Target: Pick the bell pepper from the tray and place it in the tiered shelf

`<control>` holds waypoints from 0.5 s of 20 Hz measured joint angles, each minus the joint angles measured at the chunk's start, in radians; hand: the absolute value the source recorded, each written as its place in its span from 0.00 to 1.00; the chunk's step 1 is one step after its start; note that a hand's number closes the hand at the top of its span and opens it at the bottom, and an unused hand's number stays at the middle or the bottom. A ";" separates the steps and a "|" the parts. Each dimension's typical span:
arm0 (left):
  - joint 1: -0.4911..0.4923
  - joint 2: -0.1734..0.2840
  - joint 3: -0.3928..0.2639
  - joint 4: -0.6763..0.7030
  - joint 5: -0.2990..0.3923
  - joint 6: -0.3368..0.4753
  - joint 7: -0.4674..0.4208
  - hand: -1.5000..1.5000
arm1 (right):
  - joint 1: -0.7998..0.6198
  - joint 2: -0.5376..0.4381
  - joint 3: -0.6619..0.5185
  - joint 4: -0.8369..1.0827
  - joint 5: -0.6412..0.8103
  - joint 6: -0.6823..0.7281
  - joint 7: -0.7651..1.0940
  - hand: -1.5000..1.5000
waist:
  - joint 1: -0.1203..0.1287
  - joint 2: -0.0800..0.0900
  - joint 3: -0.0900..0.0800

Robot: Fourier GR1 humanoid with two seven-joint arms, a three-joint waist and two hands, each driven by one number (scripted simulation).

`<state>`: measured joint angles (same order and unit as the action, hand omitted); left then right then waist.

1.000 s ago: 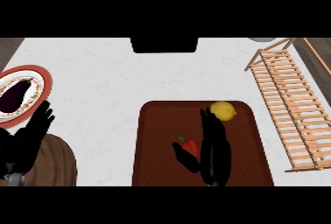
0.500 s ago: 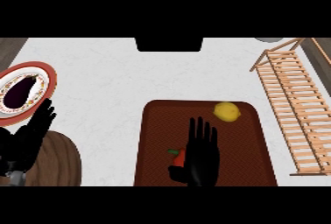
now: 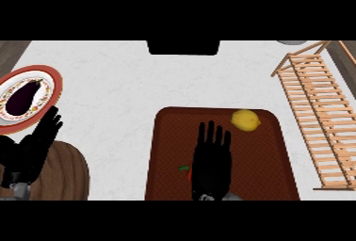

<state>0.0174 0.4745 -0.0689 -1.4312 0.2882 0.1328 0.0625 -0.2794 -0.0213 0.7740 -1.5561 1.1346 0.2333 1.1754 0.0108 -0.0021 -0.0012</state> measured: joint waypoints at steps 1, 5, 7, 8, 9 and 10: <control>-0.003 0.005 0.006 0.001 0.000 -0.003 0.003 0.50 | -0.006 0.000 -0.003 0.013 -0.007 0.007 -0.002 0.00 | 0.000 0.000 0.000; 0.004 0.001 0.013 0.012 0.000 -0.018 -0.010 0.50 | -0.020 -0.002 -0.028 0.017 -0.021 0.043 -0.007 0.00 | -0.003 0.000 0.001; -0.004 -0.007 0.013 0.026 -0.008 -0.015 -0.012 0.50 | -0.025 -0.001 -0.040 0.031 -0.021 0.056 -0.014 0.00 | -0.005 0.001 0.001; 0.005 -0.011 0.016 0.030 -0.012 -0.018 -0.029 0.50 | -0.022 -0.001 -0.050 0.030 -0.015 0.064 -0.021 0.00 | -0.006 0.001 0.001; 0.008 -0.009 0.018 0.028 -0.012 -0.024 -0.032 0.50 | -0.025 -0.001 -0.063 0.034 -0.012 0.071 -0.029 0.00 | -0.006 0.000 0.001; 0.010 -0.013 0.020 0.028 -0.015 -0.026 -0.040 0.50 | -0.016 0.000 -0.063 0.041 -0.003 0.071 -0.033 0.00 | -0.007 0.000 0.002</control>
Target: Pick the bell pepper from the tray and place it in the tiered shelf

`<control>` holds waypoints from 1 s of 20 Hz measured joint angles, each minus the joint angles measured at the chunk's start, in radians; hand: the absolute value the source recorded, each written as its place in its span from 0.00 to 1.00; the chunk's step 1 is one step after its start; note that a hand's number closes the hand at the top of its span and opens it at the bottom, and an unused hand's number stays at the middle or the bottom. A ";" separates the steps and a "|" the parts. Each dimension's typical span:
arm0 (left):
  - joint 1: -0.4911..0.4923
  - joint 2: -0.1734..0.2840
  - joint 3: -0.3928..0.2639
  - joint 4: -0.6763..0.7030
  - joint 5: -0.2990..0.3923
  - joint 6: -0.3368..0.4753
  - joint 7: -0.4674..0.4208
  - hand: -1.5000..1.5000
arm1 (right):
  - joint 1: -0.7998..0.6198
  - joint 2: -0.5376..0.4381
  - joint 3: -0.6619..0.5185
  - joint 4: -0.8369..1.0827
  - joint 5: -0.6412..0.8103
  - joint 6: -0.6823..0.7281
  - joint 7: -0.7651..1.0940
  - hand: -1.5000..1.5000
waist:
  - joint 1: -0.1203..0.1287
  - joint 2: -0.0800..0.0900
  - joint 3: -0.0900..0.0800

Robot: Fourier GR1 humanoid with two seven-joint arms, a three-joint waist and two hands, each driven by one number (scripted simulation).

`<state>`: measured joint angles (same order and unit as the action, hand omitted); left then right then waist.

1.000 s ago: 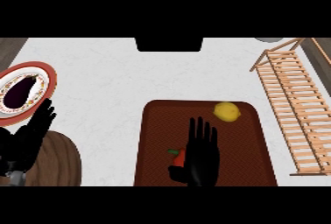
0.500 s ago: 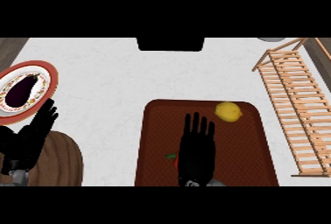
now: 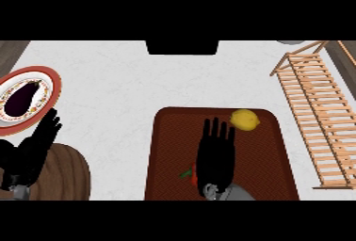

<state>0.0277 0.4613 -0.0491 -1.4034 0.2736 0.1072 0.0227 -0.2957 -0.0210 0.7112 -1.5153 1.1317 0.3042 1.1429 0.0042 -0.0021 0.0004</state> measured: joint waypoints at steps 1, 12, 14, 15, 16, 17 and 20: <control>0.002 0.002 0.003 -0.005 0.000 -0.003 0.007 0.50 | 0.001 0.001 -0.009 0.009 0.005 0.003 -0.008 0.00 | 0.000 0.000 0.000; -0.015 -0.003 0.042 0.015 -0.015 -0.039 0.030 0.50 | -0.035 0.009 -0.067 0.098 0.004 -0.009 -0.050 0.00 | 0.001 -0.002 -0.002; -0.008 -0.010 0.047 0.013 -0.019 -0.042 0.023 0.50 | -0.020 0.009 -0.067 0.104 0.004 -0.017 -0.051 1.00 | 0.001 -0.003 -0.002; -0.006 -0.012 0.050 0.010 -0.021 -0.043 0.026 0.50 | -0.013 0.009 -0.073 0.104 0.004 -0.019 -0.053 1.00 | 0.000 -0.004 -0.002; -0.009 -0.013 0.053 0.002 -0.021 -0.041 0.037 0.50 | -0.006 0.009 -0.076 0.112 0.005 -0.024 -0.057 1.00 | 0.000 -0.005 -0.003; -0.013 -0.016 0.059 0.019 -0.024 -0.048 0.025 0.50 | -0.001 0.009 -0.077 0.115 0.000 -0.029 -0.060 1.00 | -0.001 -0.005 -0.003; -0.007 -0.019 0.072 0.023 -0.033 -0.068 0.013 0.50 | 0.013 0.008 -0.083 0.115 -0.002 -0.037 -0.080 1.00 | -0.001 -0.008 -0.004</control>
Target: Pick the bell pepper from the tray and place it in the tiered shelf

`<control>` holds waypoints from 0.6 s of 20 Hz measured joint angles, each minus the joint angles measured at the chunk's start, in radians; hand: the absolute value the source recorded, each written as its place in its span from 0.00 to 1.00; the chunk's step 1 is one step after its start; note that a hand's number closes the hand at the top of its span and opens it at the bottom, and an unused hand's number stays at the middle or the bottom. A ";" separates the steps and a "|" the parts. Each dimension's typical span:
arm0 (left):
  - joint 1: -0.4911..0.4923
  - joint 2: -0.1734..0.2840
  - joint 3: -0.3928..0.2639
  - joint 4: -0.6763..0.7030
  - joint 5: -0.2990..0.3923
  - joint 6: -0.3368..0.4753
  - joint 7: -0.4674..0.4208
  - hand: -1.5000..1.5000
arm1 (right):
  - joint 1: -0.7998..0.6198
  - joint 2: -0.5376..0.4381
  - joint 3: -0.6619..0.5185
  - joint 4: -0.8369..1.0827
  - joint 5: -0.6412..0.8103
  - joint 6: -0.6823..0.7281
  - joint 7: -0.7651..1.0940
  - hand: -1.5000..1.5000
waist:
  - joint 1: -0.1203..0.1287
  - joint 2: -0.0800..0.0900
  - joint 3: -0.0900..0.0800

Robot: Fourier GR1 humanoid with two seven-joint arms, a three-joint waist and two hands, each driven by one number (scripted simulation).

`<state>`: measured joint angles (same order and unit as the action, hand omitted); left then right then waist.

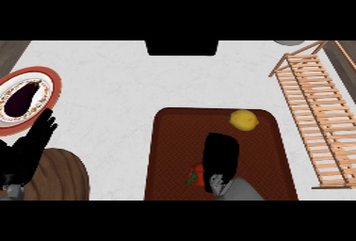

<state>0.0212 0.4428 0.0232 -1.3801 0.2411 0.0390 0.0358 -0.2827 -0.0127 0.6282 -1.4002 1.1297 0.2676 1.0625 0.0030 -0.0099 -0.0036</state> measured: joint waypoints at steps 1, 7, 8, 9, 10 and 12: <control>0.004 -0.003 0.003 -0.002 -0.007 -0.001 -0.004 0.50 | 0.007 0.004 -0.001 0.000 0.010 -0.003 -0.008 1.00 | 0.000 -0.001 0.000; -0.003 -0.026 0.007 -0.015 -0.026 -0.001 0.014 0.50 | -0.015 0.013 -0.005 0.026 0.061 -0.005 -0.033 1.00 | 0.001 -0.004 -0.001; -0.009 -0.031 0.010 -0.002 -0.032 0.002 0.009 0.50 | -0.009 0.011 0.000 0.018 0.077 -0.005 -0.036 1.00 | 0.000 -0.003 0.000; -0.009 -0.035 0.012 -0.003 -0.035 0.002 0.009 0.50 | -0.007 0.011 0.006 0.009 0.097 -0.005 -0.037 1.00 | -0.001 -0.002 0.000; -0.014 -0.036 0.013 0.006 -0.040 -0.001 0.007 0.50 | -0.007 0.011 0.019 0.009 0.113 -0.012 -0.034 1.00 | -0.001 -0.002 0.000; -0.006 -0.031 0.024 -0.005 -0.038 -0.015 0.014 0.50 | -0.013 0.009 0.033 -0.005 0.140 -0.018 -0.031 1.00 | 0.000 0.002 0.001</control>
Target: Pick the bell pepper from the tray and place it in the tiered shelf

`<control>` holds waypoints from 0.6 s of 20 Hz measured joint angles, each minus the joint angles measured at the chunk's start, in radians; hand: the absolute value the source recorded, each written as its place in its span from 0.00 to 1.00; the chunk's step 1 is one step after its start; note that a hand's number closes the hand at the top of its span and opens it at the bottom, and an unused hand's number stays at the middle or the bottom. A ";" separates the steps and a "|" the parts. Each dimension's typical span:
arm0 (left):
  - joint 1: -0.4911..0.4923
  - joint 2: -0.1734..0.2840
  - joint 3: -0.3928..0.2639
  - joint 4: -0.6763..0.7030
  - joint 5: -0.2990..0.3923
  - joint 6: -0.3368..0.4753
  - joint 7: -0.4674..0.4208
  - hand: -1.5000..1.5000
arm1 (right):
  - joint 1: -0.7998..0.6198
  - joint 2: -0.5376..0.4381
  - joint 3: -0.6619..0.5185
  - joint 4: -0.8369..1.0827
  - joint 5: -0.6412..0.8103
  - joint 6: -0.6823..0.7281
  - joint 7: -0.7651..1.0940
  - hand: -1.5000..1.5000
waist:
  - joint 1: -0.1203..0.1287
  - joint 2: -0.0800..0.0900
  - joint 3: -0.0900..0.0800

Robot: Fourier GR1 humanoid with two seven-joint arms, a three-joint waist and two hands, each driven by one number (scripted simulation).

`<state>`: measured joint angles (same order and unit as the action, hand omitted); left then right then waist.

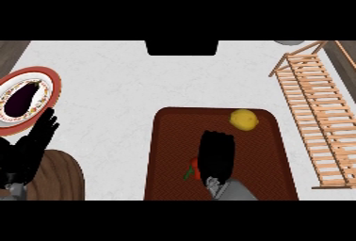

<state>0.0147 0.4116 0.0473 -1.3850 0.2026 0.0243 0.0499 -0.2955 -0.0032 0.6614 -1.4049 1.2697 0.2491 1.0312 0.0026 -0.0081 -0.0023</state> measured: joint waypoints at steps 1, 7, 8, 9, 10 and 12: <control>-0.006 -0.003 -0.001 0.003 -0.004 0.003 0.004 0.50 | -0.018 -0.001 -0.017 0.004 0.002 -0.007 0.009 1.00 | 0.001 0.002 0.001; 0.004 -0.006 0.006 -0.001 -0.004 0.008 0.001 0.50 | -0.107 -0.006 -0.341 0.014 0.021 -0.084 0.104 1.00 | -0.011 0.011 0.003; 0.004 -0.004 0.007 -0.001 -0.003 0.006 0.000 0.50 | -0.126 -0.007 -0.390 0.021 0.031 -0.096 0.120 1.00 | -0.009 0.012 0.003; 0.003 -0.006 0.007 -0.004 -0.002 0.006 0.000 0.50 | -0.152 -0.007 -0.439 0.026 0.040 -0.106 0.133 1.00 | -0.005 0.013 0.003; -0.002 -0.001 0.009 -0.003 0.002 -0.001 0.006 0.50 | -0.178 -0.007 -0.472 0.030 0.048 -0.115 0.150 1.00 | -0.001 0.013 0.002; 0.000 -0.005 0.004 -0.009 0.002 -0.005 0.005 0.50 | -0.230 -0.007 -0.536 0.038 0.074 -0.132 0.174 1.00 | 0.008 0.012 0.002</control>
<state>0.0145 0.4067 0.0513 -1.3945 0.2044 0.0195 0.0548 -0.5256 -0.0102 0.1253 -1.3668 1.3437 0.1169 1.2050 0.0109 0.0034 0.0001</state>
